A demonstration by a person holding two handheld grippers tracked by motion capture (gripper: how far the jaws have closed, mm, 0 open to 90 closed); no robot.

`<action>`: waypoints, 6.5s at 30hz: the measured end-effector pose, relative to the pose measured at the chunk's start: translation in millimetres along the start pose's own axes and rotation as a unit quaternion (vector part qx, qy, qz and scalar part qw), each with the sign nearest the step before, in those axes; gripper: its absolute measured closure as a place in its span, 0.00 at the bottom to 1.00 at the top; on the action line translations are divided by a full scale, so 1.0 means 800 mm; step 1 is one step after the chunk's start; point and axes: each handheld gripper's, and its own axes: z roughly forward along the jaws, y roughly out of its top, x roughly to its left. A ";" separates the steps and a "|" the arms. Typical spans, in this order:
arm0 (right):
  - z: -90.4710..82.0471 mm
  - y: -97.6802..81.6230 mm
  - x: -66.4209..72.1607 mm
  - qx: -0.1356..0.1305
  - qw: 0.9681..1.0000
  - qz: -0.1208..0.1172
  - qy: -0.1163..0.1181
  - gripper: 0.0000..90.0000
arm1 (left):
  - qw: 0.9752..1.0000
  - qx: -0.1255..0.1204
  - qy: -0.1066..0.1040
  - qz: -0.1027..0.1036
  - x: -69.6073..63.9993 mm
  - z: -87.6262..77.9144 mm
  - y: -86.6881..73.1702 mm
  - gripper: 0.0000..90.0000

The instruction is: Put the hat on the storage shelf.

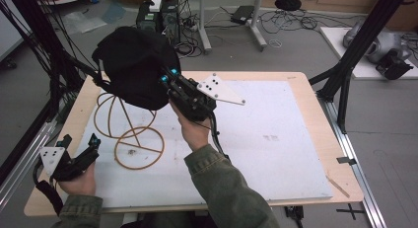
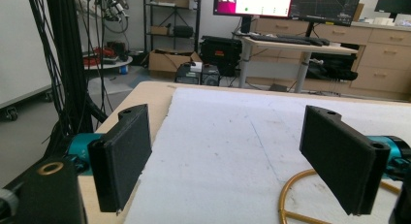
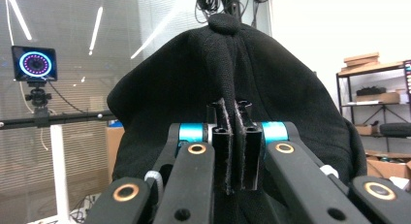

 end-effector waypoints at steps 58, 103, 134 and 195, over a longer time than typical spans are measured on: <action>0.035 -0.070 0.032 0.163 0.985 0.006 0.046 0.91 | 1.000 0.002 0.006 -0.011 0.007 -0.003 -0.001 0.21; -0.071 -0.062 -0.052 0.182 0.979 -0.033 -0.083 0.11 | 1.000 0.009 0.001 -0.002 0.000 0.002 -0.003 0.21; -0.197 -0.058 -0.127 0.190 0.959 -0.046 -0.206 0.11 | 1.000 0.012 -0.002 -0.002 -0.003 0.004 -0.004 0.21; -0.342 -0.085 -0.194 0.173 0.890 -0.052 -0.419 0.12 | 1.000 0.014 -0.006 -0.008 -0.004 0.005 -0.005 0.21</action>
